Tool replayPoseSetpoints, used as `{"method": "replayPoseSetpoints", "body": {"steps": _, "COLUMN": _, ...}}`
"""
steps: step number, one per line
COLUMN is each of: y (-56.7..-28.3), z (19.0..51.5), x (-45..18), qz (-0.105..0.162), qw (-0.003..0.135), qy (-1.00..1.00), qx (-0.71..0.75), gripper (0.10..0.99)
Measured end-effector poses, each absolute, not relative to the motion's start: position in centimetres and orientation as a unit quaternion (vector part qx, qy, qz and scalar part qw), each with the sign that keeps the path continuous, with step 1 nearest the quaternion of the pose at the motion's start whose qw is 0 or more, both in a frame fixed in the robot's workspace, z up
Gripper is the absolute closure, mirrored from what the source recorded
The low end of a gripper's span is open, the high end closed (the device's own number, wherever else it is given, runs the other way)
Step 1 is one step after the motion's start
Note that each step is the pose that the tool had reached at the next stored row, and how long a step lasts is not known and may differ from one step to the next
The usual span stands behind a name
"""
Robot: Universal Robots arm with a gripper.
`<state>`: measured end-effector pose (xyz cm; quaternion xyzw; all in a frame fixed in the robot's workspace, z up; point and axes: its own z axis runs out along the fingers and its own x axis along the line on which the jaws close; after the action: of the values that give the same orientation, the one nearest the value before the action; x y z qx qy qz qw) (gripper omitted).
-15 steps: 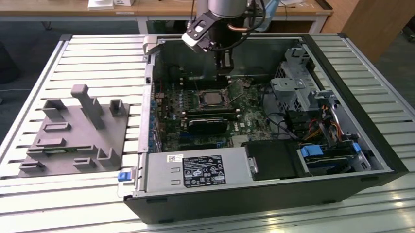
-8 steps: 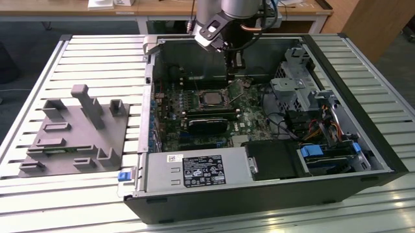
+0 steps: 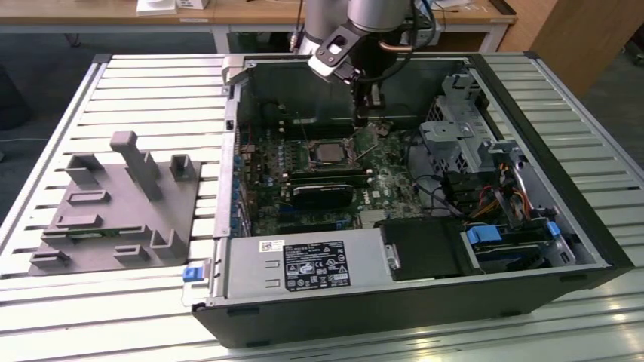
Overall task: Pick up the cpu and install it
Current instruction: 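Close the cpu cover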
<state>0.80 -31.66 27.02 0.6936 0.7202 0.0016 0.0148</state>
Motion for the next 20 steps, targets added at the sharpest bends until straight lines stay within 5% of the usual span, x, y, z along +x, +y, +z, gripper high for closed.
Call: {"method": "replayPoseSetpoints", "body": {"steps": 20, "y": -31.4, "z": 26.5, "x": 3.7, "qz": -0.001, "qw": 0.018, "qy": 0.72, "qx": 0.693, "gripper": 0.98}}
